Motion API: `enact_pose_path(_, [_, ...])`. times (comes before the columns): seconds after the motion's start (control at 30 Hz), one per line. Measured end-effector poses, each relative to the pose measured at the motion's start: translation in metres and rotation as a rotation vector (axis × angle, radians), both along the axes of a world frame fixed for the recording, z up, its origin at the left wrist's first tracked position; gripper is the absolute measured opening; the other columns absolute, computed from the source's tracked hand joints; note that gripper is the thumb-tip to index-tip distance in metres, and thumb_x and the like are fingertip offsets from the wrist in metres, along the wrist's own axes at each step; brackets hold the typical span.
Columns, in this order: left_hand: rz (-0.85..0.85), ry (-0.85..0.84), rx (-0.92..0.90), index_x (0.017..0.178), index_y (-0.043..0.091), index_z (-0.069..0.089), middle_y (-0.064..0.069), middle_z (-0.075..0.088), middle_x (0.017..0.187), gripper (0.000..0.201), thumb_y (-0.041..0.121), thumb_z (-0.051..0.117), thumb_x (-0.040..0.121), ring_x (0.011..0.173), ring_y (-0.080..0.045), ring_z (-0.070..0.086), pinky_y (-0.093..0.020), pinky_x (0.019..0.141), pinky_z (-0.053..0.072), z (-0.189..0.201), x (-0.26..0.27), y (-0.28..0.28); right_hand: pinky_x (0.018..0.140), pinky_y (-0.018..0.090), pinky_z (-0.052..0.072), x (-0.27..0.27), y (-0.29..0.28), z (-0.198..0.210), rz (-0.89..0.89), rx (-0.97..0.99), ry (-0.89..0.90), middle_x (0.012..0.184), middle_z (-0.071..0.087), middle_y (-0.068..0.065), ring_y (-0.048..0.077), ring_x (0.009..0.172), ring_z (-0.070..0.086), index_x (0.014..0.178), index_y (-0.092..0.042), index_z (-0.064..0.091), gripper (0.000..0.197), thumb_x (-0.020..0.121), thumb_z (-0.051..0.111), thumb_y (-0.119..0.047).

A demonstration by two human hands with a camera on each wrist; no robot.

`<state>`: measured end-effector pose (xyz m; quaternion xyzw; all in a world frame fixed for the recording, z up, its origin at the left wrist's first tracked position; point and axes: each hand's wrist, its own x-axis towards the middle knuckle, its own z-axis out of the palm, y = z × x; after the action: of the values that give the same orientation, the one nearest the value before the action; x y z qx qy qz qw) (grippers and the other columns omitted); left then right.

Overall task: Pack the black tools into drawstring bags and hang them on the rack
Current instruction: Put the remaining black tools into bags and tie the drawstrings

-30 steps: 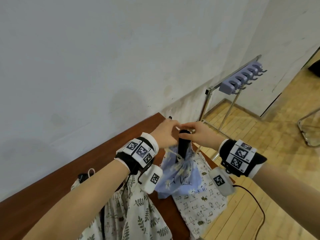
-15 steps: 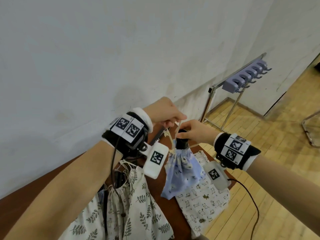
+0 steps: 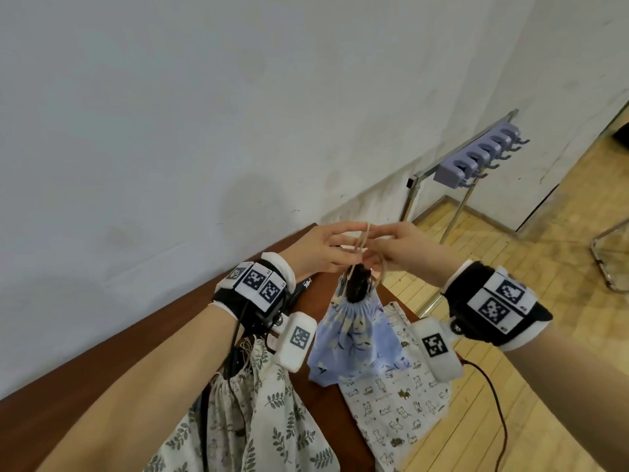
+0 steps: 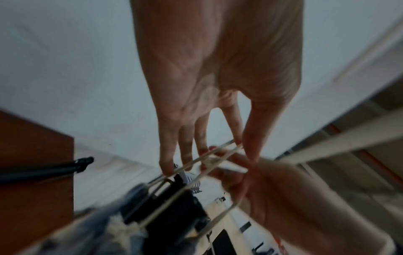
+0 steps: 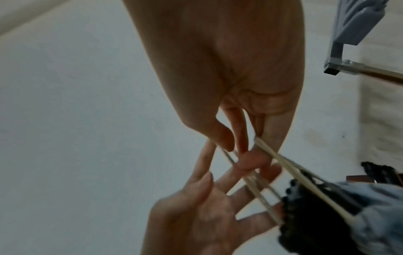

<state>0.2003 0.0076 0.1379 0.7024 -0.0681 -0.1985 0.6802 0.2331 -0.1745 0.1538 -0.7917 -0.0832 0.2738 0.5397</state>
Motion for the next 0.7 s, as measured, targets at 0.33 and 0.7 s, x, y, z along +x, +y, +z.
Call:
enact_pose_path(0.33, [0.025,-0.359,0.302,0.11,0.018,0.069,0.004,0.071,0.105,0.028,0.03,0.069,0.085,0.099,-0.004,0.065,-0.042,0.105,0.043,0.023,0.017,-0.014,0.089,0.04,0.056,0.001,-0.011,0.02,0.101,0.144,0.022,0.079,0.071,0.01,0.029,0.089,0.072,0.133,-0.019,0.046,0.045,0.094,0.053,0.002])
enact_pose_path(0.7, [0.034,-0.157,0.225,0.106,0.017,0.061,0.004,0.066,0.103,0.05,0.011,0.086,0.063,0.103,-0.011,0.061,-0.038,0.101,0.046,-0.041,-0.003,-0.034,0.092,0.042,0.055,-0.016,0.029,0.056,0.215,0.314,-0.071,0.089,0.068,0.023,0.039,0.098,0.067,0.126,-0.003,0.048,0.033,0.095,0.05,0.007])
